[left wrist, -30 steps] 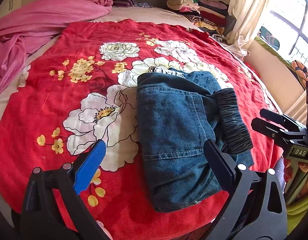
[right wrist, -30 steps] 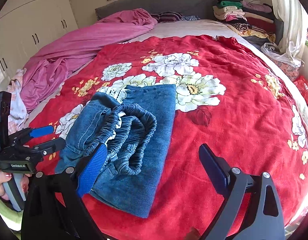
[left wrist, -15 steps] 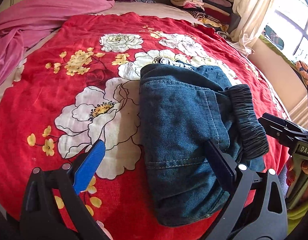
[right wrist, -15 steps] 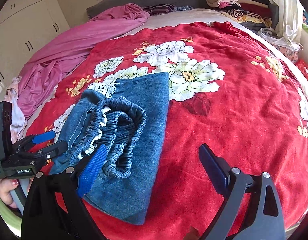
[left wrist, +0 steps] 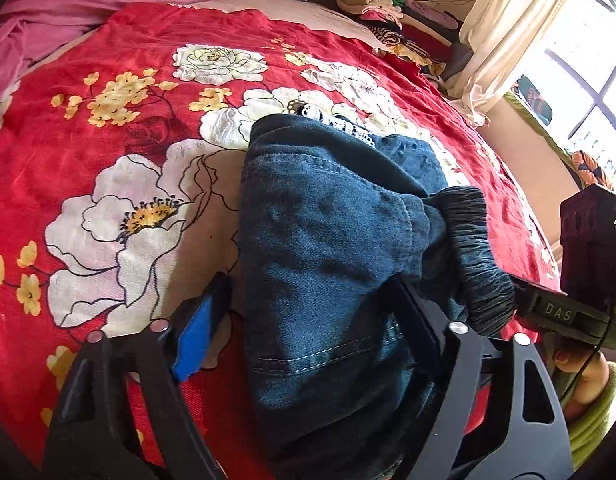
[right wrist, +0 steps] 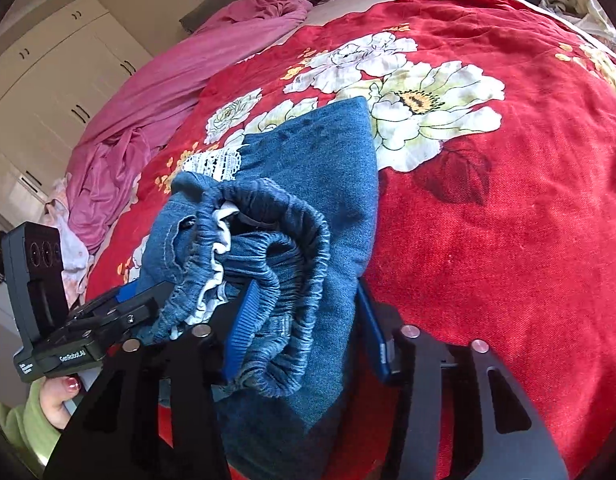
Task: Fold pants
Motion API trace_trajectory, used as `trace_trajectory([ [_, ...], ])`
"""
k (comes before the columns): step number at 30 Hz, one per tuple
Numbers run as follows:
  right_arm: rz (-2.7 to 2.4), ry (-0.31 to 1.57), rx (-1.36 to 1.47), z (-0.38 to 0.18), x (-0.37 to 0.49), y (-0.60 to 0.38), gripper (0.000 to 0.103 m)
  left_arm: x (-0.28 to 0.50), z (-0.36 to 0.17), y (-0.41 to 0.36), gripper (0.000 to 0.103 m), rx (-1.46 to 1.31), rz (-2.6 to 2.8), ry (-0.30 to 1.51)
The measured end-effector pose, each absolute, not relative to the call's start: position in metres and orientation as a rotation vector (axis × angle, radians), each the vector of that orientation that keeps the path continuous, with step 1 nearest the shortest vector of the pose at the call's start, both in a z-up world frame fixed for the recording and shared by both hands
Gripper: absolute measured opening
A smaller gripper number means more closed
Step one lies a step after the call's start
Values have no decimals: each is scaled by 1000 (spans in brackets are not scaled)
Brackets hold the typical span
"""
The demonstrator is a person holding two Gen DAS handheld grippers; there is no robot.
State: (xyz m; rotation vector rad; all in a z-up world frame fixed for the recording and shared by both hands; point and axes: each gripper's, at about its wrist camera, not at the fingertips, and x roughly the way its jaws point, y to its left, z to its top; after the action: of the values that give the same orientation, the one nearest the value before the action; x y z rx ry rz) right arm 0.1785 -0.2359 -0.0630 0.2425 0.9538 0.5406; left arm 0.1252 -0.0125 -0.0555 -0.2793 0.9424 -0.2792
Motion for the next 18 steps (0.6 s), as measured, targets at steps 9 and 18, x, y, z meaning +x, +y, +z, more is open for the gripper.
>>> trace_trajectory([
  [9,515,799,105,-25,152,-220,19,118,-30,-25,22,-244,-290,916],
  [18,529,736,7,11,190,-207,11,152,2,-28,22,-187,-287,882],
])
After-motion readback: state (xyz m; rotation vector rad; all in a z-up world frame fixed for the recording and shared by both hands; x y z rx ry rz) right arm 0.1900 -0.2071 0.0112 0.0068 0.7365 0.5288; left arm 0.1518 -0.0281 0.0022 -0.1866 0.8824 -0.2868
